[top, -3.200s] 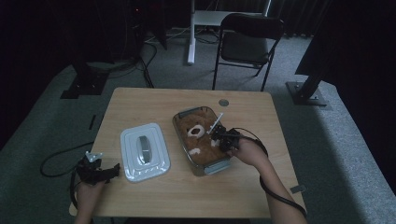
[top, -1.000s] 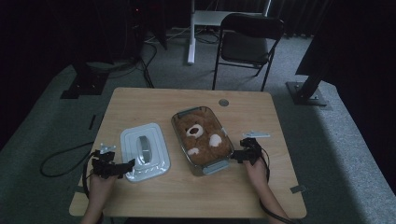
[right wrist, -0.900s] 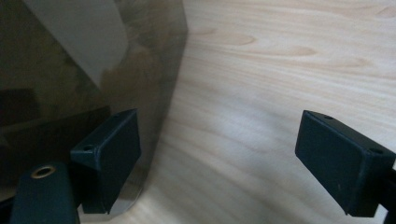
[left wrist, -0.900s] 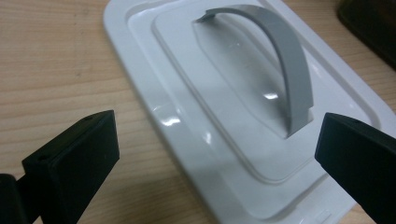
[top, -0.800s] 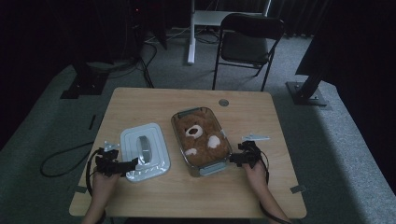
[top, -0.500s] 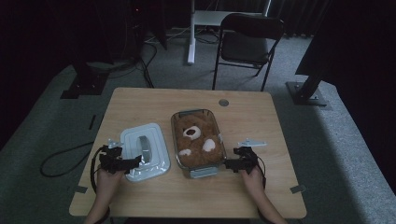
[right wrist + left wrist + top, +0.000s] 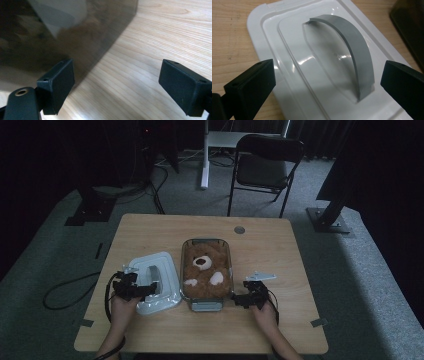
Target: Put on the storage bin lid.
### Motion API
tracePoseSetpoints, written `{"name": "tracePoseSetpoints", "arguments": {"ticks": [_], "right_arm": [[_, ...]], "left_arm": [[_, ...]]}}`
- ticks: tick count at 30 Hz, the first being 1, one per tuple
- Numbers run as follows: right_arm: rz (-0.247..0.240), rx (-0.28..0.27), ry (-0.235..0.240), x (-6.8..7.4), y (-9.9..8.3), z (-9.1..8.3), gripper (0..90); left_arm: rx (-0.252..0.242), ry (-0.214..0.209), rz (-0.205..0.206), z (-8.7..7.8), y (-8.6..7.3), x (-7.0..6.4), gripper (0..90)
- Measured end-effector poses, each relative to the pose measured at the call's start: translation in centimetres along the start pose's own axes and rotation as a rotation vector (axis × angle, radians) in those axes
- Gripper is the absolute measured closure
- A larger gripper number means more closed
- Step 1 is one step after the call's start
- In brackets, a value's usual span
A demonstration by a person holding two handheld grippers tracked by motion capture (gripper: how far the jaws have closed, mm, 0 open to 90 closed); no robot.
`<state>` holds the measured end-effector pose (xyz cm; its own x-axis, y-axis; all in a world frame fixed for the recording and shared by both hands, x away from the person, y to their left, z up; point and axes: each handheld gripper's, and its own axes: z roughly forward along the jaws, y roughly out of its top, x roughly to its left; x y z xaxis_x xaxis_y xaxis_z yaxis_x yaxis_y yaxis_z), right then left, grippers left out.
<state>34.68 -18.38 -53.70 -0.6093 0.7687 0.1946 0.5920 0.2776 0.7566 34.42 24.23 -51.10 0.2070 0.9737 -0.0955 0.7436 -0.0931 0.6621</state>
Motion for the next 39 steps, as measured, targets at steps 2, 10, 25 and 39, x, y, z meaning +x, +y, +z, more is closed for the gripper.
{"name": "tracePoseSetpoints", "arguments": {"ticks": [2, 10, 25, 39], "right_arm": [[0.002, -0.005, -0.022, -0.4, -0.1, -0.3, 12.6], [0.037, -0.008, -0.066, -1.4, -0.6, -1.0, 12.8], [0.004, 0.007, -0.112, -1.2, -0.7, -1.3, 13.3], [0.005, 0.0, -0.11, -1.1, -0.5, -1.5, 13.4]], "left_arm": [[0.007, 0.01, -0.008, 0.3, 0.4, -0.2, 0.6], [0.031, 0.005, -0.017, 1.8, 1.6, -1.4, 0.6], [-0.018, 0.02, -0.004, 2.6, 1.4, -2.5, 43.9], [-0.149, -0.062, -0.089, 0.5, 0.8, -1.4, 69.8]]}}
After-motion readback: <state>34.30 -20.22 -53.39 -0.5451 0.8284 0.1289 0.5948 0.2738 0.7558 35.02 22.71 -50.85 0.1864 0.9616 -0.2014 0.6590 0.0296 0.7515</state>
